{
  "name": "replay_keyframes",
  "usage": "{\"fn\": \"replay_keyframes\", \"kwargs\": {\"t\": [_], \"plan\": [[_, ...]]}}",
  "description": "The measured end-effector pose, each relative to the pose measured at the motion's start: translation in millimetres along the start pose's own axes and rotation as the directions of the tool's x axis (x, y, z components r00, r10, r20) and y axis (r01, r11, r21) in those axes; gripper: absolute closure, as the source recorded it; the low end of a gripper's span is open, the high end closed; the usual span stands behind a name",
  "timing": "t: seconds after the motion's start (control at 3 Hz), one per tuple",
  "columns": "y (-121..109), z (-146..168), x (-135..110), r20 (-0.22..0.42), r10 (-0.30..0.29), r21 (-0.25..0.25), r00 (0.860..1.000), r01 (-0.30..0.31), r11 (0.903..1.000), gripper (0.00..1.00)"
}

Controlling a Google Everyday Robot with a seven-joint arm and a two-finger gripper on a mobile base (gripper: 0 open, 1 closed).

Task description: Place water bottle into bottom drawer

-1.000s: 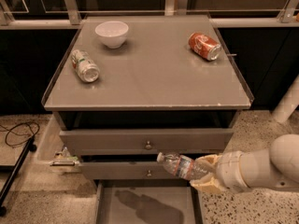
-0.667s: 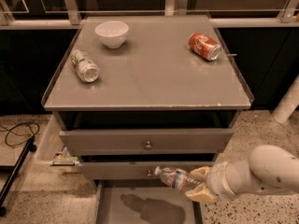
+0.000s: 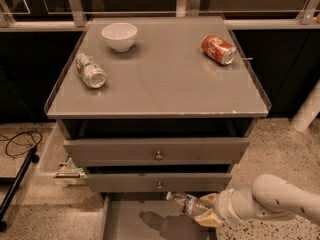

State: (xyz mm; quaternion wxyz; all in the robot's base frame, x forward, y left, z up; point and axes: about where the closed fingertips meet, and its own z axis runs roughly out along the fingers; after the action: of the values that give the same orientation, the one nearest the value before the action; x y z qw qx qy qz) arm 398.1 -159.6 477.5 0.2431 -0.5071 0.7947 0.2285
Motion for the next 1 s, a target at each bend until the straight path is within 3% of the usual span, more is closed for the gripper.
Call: {"fn": "replay_keyframes", "kwargs": {"t": [0.33, 0.67, 1.0], "plan": [[-11, 31, 23, 0.05, 0.022, -0.016, 0.998, -0.022, 0.9996, 1.0], [-23, 48, 45, 0.108, 0.136, -0.057, 0.985, -0.131, 0.9898, 1.0], [-23, 48, 45, 0.108, 0.136, -0.057, 0.985, -0.131, 0.9898, 1.0]]}}
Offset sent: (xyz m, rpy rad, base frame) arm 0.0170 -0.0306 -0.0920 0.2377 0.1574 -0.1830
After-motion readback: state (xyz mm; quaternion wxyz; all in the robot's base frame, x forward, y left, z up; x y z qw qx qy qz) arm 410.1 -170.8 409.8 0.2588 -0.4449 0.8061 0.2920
